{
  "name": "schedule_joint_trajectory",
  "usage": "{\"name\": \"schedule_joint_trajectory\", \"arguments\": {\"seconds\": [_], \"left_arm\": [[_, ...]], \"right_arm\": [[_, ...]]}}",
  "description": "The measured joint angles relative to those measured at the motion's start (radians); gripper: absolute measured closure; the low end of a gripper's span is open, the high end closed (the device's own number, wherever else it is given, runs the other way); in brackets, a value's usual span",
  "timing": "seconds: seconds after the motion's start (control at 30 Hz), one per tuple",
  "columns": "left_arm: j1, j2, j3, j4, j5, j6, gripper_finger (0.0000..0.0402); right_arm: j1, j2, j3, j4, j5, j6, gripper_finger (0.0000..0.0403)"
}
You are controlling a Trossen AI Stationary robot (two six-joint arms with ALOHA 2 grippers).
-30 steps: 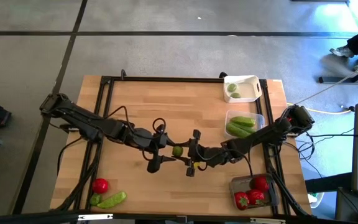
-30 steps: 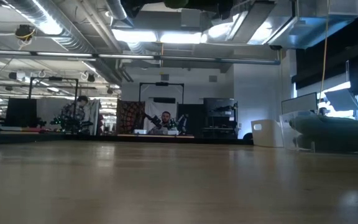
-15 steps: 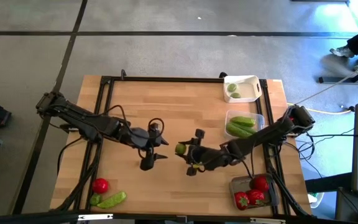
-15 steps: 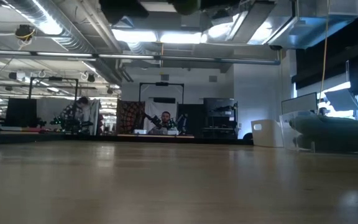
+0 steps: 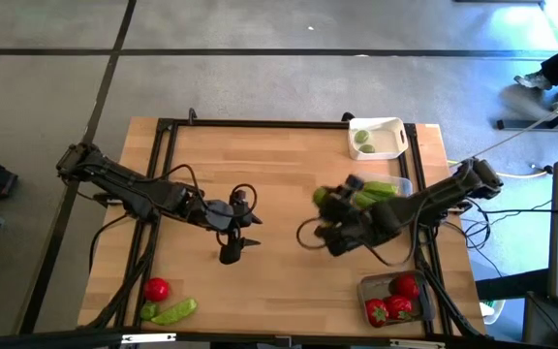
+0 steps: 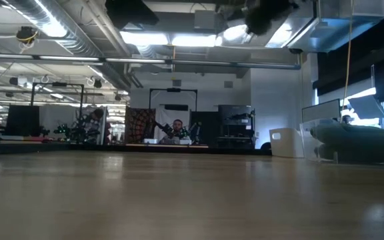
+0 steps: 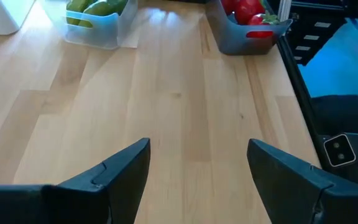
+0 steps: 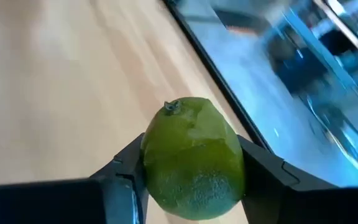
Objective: Sort produce into baskets
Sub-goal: Put the bottom lime into the white bin
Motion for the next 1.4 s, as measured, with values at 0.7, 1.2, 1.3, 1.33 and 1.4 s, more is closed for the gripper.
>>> {"name": "schedule_joint_trajectory", "arguments": {"seconds": [0.7, 1.2, 1.3, 1.33, 1.4], "left_arm": [[0.0, 0.0, 0.0, 0.002, -0.011, 0.002, 0.0134], [0.0, 0.0, 0.0, 0.002, -0.011, 0.001, 0.0134], [0.0, 0.001, -0.001, 0.001, -0.011, -0.002, 0.0134], [0.0, 0.001, -0.001, 0.001, -0.011, -0.002, 0.0134], [0.0, 0.001, -0.001, 0.001, -0.011, -0.003, 0.0134]], "right_arm": [[-0.628, -0.133, -0.002, -0.412, -0.234, 0.047, 0.023], [-1.029, -0.122, -0.138, -0.05, -0.46, -0.16, 0.023], [-1.086, -0.122, -0.187, 0.021, -0.494, -0.182, 0.023], [-1.104, -0.122, -0.202, 0.042, -0.5, -0.185, 0.023], [-1.135, -0.122, -0.235, 0.098, -0.511, -0.187, 0.023]]}}
